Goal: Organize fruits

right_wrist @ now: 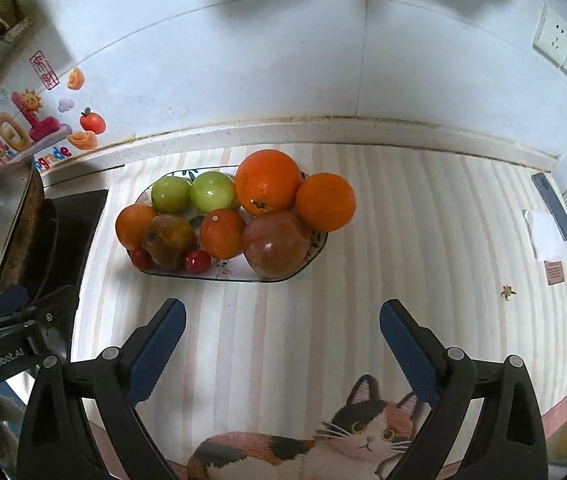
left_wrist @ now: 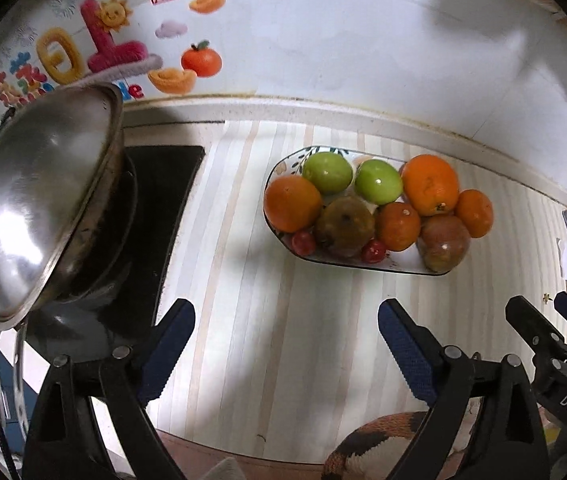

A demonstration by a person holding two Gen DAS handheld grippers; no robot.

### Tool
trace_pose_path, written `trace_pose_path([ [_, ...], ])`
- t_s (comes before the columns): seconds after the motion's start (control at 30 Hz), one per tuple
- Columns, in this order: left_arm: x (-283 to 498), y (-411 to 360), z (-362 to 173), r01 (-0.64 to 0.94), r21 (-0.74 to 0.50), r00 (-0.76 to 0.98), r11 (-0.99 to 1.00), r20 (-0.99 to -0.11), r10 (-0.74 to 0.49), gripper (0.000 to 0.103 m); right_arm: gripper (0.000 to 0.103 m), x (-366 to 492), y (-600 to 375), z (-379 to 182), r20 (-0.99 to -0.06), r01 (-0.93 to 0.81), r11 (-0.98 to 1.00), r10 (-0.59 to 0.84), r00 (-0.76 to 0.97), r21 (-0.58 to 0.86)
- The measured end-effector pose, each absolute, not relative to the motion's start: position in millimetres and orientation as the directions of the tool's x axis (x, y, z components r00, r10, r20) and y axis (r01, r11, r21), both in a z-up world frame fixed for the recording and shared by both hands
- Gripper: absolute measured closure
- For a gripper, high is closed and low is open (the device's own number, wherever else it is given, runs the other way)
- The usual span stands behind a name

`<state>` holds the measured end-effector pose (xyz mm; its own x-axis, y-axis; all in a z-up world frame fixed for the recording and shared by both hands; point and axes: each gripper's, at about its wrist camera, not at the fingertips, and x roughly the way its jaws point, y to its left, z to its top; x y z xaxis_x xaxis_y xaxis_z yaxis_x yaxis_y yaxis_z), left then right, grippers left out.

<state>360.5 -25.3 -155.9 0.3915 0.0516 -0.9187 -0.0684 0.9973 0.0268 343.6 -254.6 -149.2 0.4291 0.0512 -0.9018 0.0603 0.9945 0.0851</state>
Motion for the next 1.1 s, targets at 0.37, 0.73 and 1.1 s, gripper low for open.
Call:
trace_pose_path([
  [0.37,286.0,-31.6,-92.7,-0.054,0.042,0.525,0.998,-0.849,0.064,0.009,0.003,275.0,-250.9,-85.4,-0.845,0.038,0.996,0.049,0.532,0.082],
  [0.73,178.0,-19.1,-32.6,0.029,0.057,0.643,0.998,-0.765,0.026,0.009,0.003,150.5,-225.4,-4.6,-0.761,0.064,0.995,0.017,0.648,0.077],
  [1.1,99.4,-5.6,2.1,0.072,0.035,0.691,0.997,-0.723,-0.024,0.009,0.001,43.5,-205.6,43.2,-0.711,0.093,0.992,-0.008,0.703,0.081],
])
